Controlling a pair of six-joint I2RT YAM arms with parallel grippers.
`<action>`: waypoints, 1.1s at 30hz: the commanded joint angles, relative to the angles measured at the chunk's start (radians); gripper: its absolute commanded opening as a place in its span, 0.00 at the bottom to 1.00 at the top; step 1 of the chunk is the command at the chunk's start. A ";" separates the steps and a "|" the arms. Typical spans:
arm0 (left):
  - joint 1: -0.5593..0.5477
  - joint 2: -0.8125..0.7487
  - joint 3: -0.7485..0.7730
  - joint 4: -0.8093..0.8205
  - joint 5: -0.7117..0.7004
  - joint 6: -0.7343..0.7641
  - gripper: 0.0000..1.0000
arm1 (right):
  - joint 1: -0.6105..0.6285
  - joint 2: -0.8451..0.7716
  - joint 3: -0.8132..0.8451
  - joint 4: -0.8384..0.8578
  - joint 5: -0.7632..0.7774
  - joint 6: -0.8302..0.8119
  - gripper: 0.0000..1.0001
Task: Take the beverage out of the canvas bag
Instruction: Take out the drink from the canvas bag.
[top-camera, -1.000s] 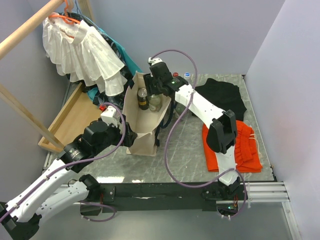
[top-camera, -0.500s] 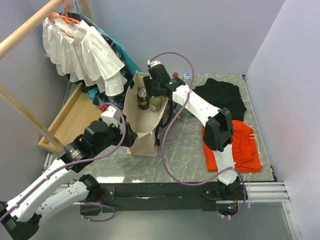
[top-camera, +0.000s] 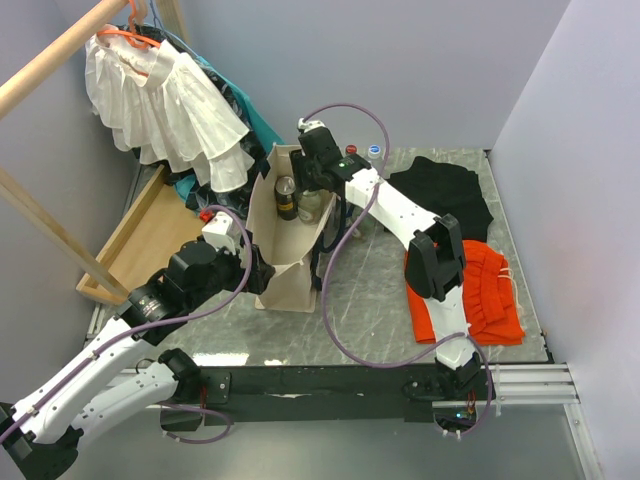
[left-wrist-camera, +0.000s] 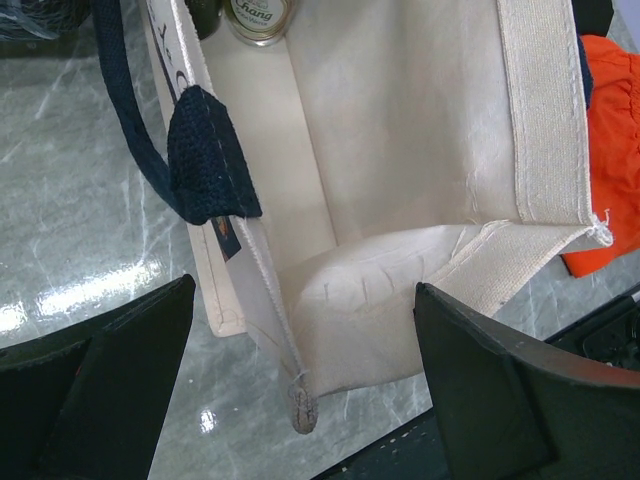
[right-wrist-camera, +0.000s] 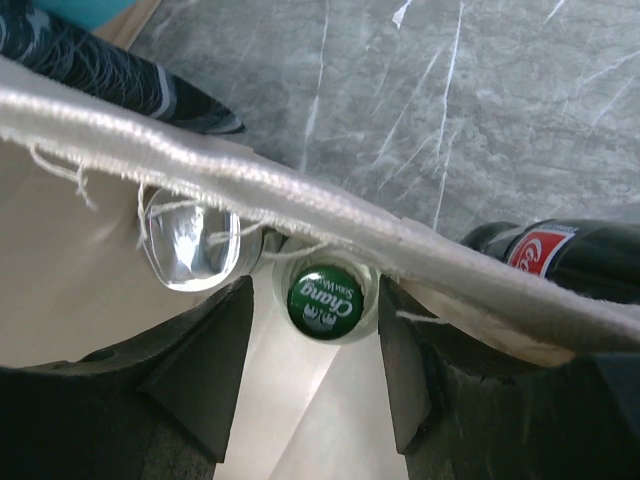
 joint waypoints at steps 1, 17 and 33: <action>-0.009 -0.011 0.007 -0.009 -0.014 -0.005 0.96 | -0.032 0.025 0.053 0.021 0.014 0.014 0.60; -0.014 -0.004 0.006 -0.006 -0.011 -0.002 0.96 | -0.032 0.053 0.062 -0.002 0.014 0.005 0.56; -0.015 -0.001 0.006 -0.005 -0.010 -0.002 0.96 | -0.032 0.083 0.104 -0.032 0.029 0.003 0.54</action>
